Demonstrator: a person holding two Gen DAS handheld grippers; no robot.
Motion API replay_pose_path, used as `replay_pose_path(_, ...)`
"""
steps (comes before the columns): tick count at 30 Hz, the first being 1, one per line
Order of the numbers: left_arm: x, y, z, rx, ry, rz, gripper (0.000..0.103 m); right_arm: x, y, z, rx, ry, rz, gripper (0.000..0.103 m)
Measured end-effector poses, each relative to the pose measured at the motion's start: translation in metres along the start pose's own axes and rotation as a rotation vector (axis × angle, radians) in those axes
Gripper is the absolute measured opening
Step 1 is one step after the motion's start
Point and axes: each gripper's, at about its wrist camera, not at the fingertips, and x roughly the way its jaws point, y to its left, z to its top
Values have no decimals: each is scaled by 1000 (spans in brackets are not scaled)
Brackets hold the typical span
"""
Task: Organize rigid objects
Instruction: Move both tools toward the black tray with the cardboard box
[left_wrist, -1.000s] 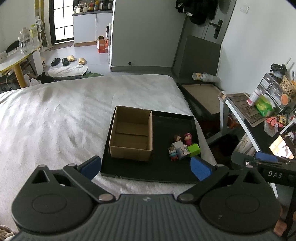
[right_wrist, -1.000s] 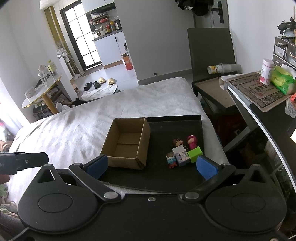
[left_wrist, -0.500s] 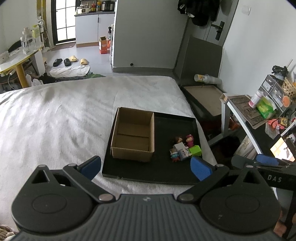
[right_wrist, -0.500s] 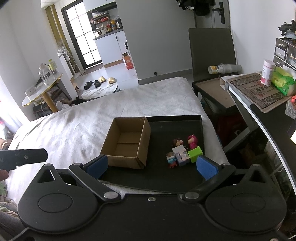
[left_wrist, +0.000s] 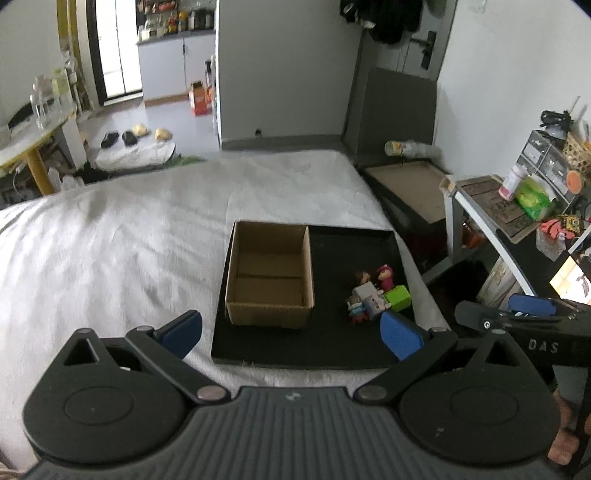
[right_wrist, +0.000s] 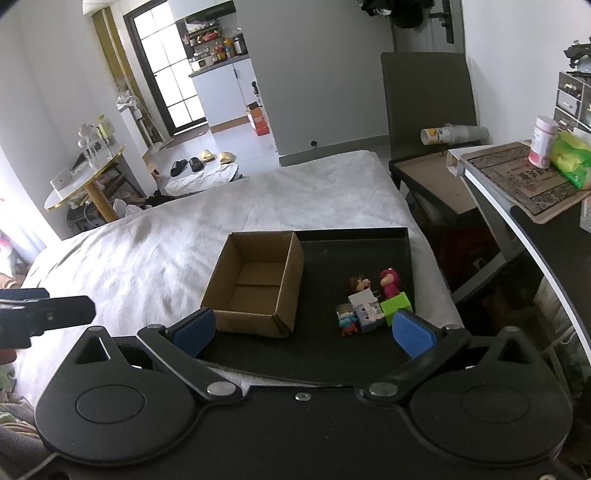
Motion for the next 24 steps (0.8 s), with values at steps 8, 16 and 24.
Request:
replay_pose_path(8, 18, 6, 9, 20, 0, 10, 102, 17, -4, 1, -27, 22, 2, 103)
replay_pose_path(16, 51, 13, 14, 38, 34, -3, 102, 41, -22, 0, 23, 53, 15, 103)
replay_pose_path(24, 83, 25, 29, 22, 35, -8, 102, 73, -30, 2, 17, 99, -6, 103)
